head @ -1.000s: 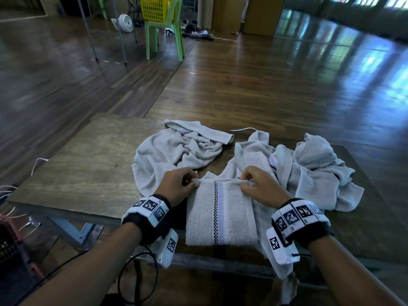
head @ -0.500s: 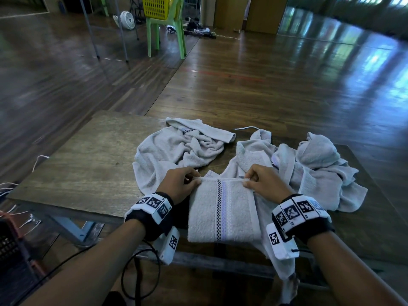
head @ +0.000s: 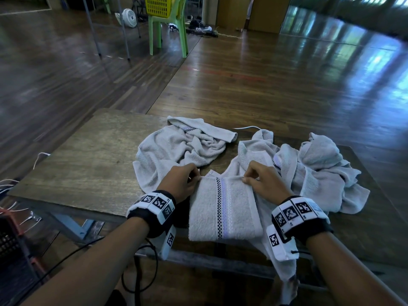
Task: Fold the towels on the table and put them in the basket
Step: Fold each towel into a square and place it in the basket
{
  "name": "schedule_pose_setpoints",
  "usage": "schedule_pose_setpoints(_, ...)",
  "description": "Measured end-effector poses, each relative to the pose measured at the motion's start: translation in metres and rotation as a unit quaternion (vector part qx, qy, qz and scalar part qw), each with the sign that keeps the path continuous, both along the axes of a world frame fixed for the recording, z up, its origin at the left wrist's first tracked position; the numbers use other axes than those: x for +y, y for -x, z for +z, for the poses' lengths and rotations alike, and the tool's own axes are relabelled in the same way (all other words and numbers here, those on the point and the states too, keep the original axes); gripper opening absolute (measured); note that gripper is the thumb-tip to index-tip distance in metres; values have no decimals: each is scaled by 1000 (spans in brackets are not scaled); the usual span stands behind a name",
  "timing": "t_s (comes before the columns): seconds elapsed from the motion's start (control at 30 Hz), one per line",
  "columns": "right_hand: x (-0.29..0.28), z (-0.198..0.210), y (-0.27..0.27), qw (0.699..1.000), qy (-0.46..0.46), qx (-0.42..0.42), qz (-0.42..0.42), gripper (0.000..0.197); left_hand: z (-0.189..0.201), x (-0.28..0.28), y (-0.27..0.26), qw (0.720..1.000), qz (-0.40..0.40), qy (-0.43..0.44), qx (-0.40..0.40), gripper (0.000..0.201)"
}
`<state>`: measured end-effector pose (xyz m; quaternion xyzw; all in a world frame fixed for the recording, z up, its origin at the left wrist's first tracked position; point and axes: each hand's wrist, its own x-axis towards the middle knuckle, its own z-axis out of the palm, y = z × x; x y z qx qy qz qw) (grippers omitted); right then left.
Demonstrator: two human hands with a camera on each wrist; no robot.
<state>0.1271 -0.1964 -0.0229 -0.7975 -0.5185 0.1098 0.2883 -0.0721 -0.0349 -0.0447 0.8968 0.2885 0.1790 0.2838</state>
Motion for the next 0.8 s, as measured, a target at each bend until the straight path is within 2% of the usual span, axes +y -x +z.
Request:
schedule_pose_setpoints(0.2, 3, 2, 4, 999, 17, -18, -21, 15, -3, 0, -3, 1000, 17, 8, 19, 3)
schedule_pose_setpoints(0.33, 3, 4, 11, 993, 68, -97, -2, 4, 5, -7, -5, 998, 29, -1, 48, 6)
schedule_pose_setpoints(0.4, -1, 11, 17, 981, 114, -157, 15, 20, 12, -14, -5, 997, 25, -54, 58, 13)
schedule_pose_setpoints(0.5, -9, 22, 31, 950, 188, -245, 51, 35, 24, -34, -3, 991, -26, -101, 78, 22)
schedule_pose_setpoints(0.6, -16, 20, 46, 943, 248, -213, 58, 46, 23, -65, 0, 982, -72, -93, 148, 36)
schedule_pose_setpoints(0.67, -19, 14, 51, 946, 264, -182, 48, 51, 15, -78, 2, 975, -66, -81, 194, 48)
schedule_pose_setpoints(0.8, -21, -3, 56, 946, 262, -190, 26, 53, -3, -85, 0, 978, -37, -39, 200, 57)
